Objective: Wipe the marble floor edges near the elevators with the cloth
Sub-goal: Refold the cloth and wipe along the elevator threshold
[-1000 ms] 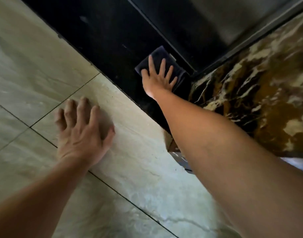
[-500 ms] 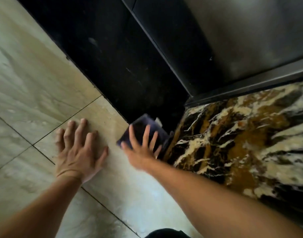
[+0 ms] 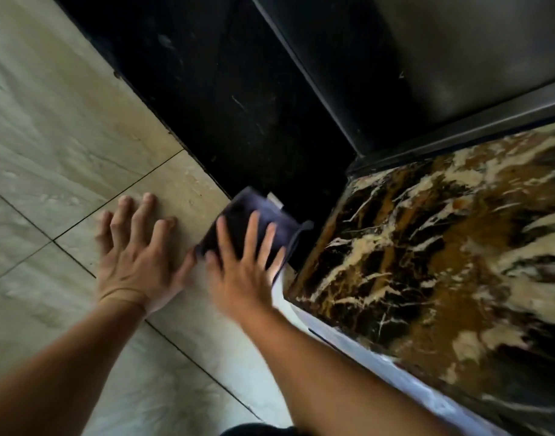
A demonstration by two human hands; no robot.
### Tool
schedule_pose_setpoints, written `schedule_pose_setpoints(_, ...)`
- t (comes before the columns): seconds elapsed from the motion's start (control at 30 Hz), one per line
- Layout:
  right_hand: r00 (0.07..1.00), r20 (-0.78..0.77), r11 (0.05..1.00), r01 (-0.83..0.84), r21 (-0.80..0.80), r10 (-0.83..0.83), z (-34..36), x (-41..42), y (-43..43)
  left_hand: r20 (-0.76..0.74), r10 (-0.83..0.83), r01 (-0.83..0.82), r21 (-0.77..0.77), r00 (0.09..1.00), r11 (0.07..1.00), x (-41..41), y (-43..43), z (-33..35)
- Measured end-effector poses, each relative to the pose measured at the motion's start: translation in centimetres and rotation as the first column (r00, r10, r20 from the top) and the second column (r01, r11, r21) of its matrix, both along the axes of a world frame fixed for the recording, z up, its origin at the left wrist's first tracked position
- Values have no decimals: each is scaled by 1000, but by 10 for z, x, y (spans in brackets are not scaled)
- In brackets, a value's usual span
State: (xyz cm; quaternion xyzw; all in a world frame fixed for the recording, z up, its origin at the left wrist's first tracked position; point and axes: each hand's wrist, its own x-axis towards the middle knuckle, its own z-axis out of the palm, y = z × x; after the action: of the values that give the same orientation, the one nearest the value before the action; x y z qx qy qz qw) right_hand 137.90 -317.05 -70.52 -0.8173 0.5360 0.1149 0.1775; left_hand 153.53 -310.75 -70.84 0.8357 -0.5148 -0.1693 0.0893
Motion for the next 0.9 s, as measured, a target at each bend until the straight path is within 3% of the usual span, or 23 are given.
schedule_pose_setpoints(0.07, 994, -29, 994, -105, 7, 105, 6, -11, 57, 0, 8, -8, 2, 1000, 1000, -1, 0, 1)
schedule_pose_setpoints(0.13, 992, 14, 988, -130, 88, 129, 0, -18, 57, 17, 7, -7, -4, 1000, 1000, -1, 1, 0)
schedule_pose_setpoints(0.23, 997, 39, 991, -72, 117, 68, -12, 2, -22, 25, -3, 3, -23, 1000, 1000, -1, 2, -3)
schedule_pose_setpoints(0.37, 985, -1, 977, 168, 134, -170, -10, 54, -171, 40, -6, 8, -56, 999, 998, 0, 5, -6)
schedule_pose_setpoints(0.43, 985, -20, 973, 174, 152, -173, -7, 62, -198, 62, 4, 1, -94, 998, 996, 0, 6, -10)
schedule_pose_setpoints(0.53, 995, -42, 996, 92, 3, -92, -17, 45, -143, 48, 13, -6, -152, 999, 988, 0, 9, -15)
schedule_pose_setpoints(0.6, 1000, -5, 994, -11, -106, 11, -22, 22, -64, 31, 21, -16, -169, 999, 985, 2, 11, -15)
schedule_pose_setpoints(0.7, 981, 75, 977, -166, -133, 177, -6, -25, 68, 0, 40, -39, -164, 999, 986, 2, 16, -6)
schedule_pose_setpoints(0.83, 961, 133, 964, -254, 79, 243, 14, -63, 170, -224, 99, -134, -145, 970, 980, -1, 12, 11)
schedule_pose_setpoints(0.9, 939, 343, 952, -124, 278, 23, 31, -71, 169, -294, 265, -297, -69, 919, 953, -10, 30, 21)
